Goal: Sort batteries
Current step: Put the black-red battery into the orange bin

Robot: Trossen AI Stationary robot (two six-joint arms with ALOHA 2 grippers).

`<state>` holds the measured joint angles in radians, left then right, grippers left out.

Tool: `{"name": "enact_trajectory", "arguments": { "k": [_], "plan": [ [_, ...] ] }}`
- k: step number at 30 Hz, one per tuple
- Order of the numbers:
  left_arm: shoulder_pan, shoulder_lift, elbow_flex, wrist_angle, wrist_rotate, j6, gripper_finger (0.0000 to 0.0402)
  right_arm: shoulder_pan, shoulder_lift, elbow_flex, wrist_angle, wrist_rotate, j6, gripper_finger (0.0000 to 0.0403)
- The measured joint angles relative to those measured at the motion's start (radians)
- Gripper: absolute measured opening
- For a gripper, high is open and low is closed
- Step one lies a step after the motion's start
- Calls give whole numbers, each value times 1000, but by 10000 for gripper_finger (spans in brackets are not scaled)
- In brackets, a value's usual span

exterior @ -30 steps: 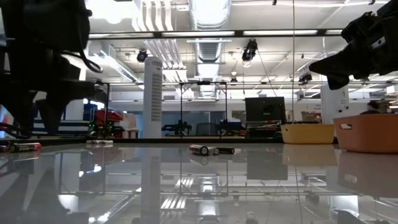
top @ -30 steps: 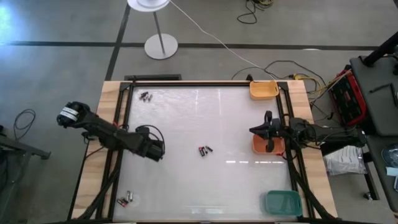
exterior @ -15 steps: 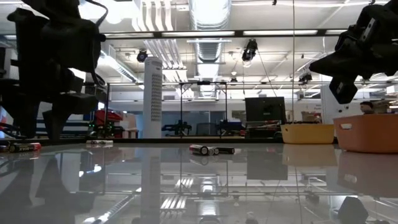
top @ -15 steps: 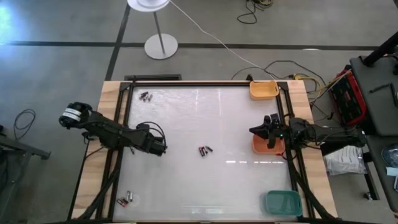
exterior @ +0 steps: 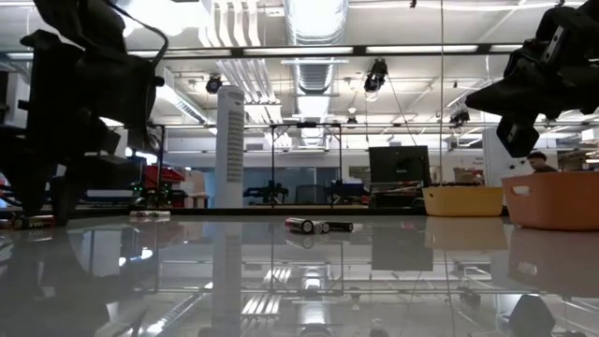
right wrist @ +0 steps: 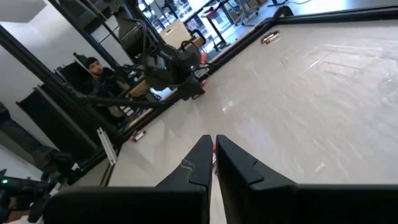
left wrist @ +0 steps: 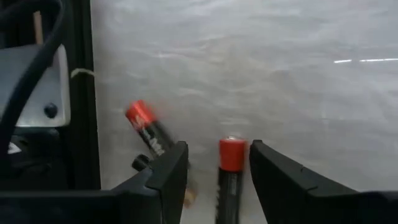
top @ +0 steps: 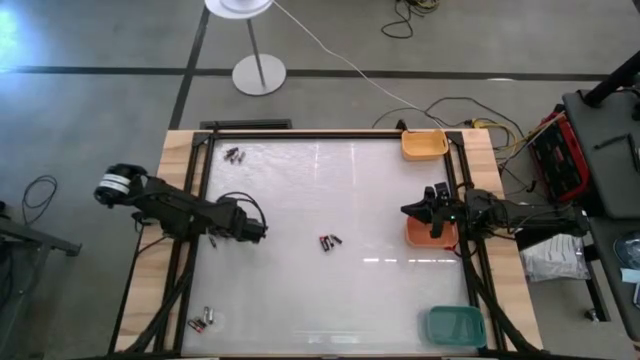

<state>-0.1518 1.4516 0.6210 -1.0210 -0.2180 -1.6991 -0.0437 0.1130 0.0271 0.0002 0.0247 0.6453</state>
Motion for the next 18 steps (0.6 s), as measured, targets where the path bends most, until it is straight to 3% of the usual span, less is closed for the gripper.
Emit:
{"name": "enact_trajectory", "arguments": {
  "k": [12,15,18],
  "plan": [
    [17,-25,-27,54,9,88,147,0,0,0,-3,-3,3,13],
    [17,-24,-28,67,21,89,111,0,0,0,-3,-3,3,13],
    [17,-24,-28,85,26,93,50,0,0,0,-3,-3,18,13]
  ]
}}
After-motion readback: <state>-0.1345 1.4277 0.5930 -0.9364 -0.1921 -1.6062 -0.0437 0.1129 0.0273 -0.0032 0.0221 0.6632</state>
